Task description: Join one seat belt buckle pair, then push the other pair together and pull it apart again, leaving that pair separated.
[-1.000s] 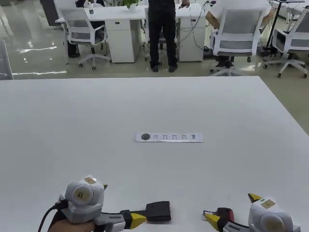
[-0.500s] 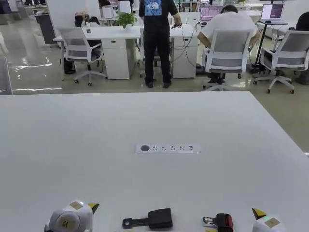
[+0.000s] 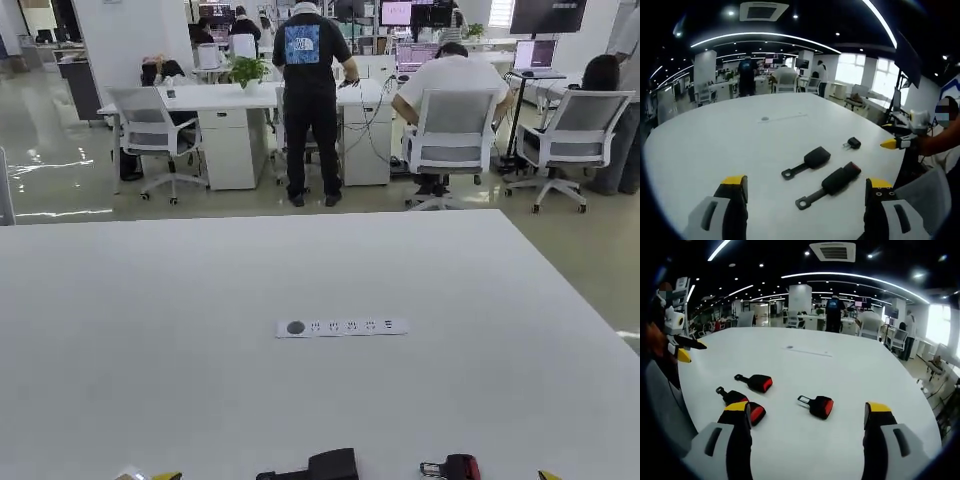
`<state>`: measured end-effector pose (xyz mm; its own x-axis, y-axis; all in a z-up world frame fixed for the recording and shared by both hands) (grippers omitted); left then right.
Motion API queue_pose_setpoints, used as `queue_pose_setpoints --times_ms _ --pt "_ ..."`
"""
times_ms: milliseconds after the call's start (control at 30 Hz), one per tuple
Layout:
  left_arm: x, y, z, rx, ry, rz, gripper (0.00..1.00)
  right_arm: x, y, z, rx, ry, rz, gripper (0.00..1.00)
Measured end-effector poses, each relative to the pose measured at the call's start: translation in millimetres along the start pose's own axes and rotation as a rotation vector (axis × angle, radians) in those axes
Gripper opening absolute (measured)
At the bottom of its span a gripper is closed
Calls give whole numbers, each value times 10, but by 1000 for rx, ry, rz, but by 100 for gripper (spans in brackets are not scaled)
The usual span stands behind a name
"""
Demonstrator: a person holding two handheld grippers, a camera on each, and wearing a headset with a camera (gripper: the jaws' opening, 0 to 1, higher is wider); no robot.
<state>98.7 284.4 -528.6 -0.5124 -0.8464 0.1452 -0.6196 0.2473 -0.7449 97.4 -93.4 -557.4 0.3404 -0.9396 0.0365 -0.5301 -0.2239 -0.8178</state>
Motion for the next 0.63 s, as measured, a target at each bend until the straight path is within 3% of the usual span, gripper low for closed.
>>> queue_pose_setpoints --times_ms 333,367,500,633 --pt "28 89 -141 14 -3 10 100 -60 52 -253 16 12 5 96" --pt "83 91 -156 18 -3 7 100 -69 60 -270 14 13 5 96" --pt "108 153 -198 17 2 10 100 -65 83 -288 12 15 13 96" --pt "120 136 -217 33 1 0 100 -66 95 -310 10 21 9 97"
Point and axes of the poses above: the centre of the closed fingertips' face, and the gripper's own axes: z roughly forward along the fingers, x roughly to its right, y roughly out of its underside, the point moved 7 cm from there along -z, roughly backward along the fingers, and after that the axes turned 11 degrees about -x, right-handed, at the moved point
